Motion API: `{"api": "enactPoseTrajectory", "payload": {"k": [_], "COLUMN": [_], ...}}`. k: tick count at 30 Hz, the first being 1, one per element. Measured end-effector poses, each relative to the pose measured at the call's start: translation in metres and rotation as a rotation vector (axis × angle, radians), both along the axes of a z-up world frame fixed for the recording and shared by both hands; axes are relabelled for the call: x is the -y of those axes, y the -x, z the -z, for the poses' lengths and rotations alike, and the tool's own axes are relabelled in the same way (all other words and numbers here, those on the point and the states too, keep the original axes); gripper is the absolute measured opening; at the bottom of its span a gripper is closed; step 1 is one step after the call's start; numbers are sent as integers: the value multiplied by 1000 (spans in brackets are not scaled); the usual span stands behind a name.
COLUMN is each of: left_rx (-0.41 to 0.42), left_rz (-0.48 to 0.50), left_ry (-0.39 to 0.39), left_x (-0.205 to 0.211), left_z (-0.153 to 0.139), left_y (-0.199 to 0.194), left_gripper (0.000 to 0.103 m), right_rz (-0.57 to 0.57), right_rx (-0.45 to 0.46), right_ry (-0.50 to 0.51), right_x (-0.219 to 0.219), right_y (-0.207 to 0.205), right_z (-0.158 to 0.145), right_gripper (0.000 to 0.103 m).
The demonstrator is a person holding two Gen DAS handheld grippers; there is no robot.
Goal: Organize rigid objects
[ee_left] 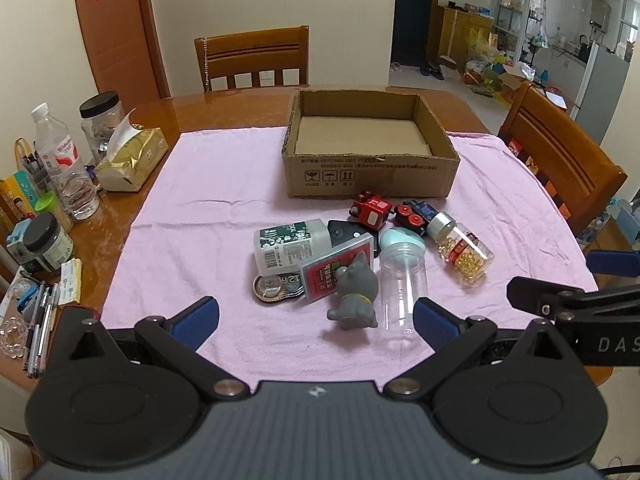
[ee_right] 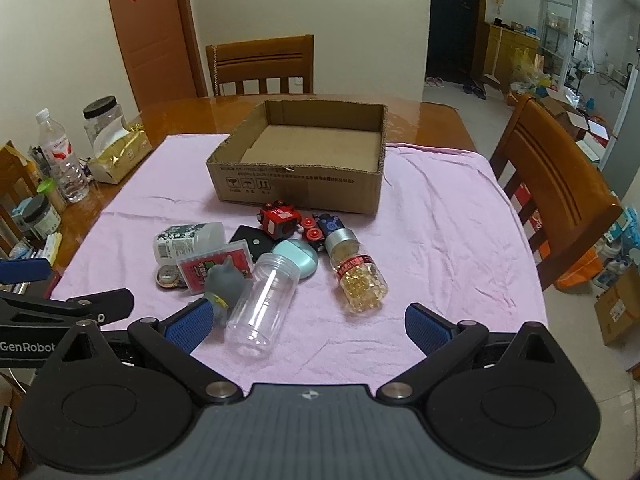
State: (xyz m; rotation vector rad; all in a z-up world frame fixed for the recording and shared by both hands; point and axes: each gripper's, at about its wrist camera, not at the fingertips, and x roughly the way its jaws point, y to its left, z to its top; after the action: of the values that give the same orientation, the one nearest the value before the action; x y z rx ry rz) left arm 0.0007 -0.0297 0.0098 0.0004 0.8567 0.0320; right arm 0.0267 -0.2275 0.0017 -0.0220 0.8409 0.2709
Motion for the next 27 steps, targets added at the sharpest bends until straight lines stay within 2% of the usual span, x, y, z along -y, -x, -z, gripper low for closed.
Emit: {"api": "enactPoseTrajectory", "payload": {"k": [6,13,19,27], "left_rx": [11,-16,-46,-53], "left_rz": [26,26,14,-12], "left_ry": [4,7,10,-5], "left_x": [-3,-11,-23,-49], "left_z": [15,33,45,53], "left_y": [-5,-14,-23,-37], "left_gripper": [102,102,102,102], "right_rz": [-40,-53,-107,-230], "right_rx": [23,-25,-76,-86], "right_ry": [-24,-40,-61,-54], "right_x": [-1,-6,-14,-36], "right_y": [-1,-4,-12,-52], "right_z": [17,44,66,84], "right_gripper": [103,103,103,103]}}
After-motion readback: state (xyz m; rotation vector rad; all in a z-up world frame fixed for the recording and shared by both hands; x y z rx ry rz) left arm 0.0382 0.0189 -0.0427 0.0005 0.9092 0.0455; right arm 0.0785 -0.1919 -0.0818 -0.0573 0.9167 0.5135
